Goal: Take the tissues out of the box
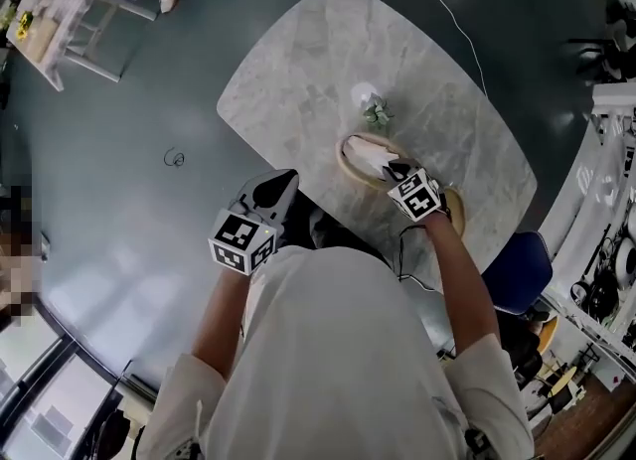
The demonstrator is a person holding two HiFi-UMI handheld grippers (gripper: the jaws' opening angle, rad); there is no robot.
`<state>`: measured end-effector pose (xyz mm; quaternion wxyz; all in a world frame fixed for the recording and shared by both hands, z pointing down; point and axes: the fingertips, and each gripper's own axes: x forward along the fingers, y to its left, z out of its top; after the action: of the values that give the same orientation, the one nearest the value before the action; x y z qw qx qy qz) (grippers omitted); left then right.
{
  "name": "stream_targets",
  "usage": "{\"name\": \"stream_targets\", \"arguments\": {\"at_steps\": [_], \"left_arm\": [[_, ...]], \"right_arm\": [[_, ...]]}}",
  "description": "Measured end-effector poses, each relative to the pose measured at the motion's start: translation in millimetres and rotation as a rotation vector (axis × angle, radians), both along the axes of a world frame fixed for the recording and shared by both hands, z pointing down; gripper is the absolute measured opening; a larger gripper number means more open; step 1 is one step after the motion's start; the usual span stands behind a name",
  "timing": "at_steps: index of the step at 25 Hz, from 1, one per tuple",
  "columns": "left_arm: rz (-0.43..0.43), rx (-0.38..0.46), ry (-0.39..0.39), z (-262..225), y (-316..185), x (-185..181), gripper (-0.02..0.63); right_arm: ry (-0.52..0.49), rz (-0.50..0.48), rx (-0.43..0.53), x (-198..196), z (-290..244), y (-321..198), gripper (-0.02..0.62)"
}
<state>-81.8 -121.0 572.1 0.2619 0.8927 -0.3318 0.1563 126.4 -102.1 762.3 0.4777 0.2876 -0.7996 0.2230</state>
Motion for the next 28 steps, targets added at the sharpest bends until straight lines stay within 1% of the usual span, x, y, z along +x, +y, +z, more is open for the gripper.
{"name": "stream_targets", "arguments": {"at_steps": [4, 8, 10, 16, 20, 28], "left_arm": [[0.001, 0.016, -0.003, -6, -3, -5, 0.009], [0.005, 0.038, 0.003, -16, -7, -3, 0.009], [0.019, 0.057, 0.009, -23, -10, 1, 0.009], [0.066, 0.09, 0.017, -36, -13, 18, 0.009], [0.086, 0.099, 0.021, -43, -15, 25, 0.009], [0.161, 0.123, 0.041, -61, -13, 49, 0.009]], "right_arm": [[-0.042, 0.054, 0.061, 4, -30, -6, 0.043], [-0.07, 0.108, 0.119, 11, -63, -9, 0.042], [-0.095, 0.145, 0.15, 14, -81, -11, 0.043], [-0.221, 0.296, 0.221, 25, -138, -13, 0.043], [-0.27, 0.356, 0.299, 29, -178, -13, 0.042], [-0.372, 0.472, 0.463, 49, -258, -2, 0.043]]}}
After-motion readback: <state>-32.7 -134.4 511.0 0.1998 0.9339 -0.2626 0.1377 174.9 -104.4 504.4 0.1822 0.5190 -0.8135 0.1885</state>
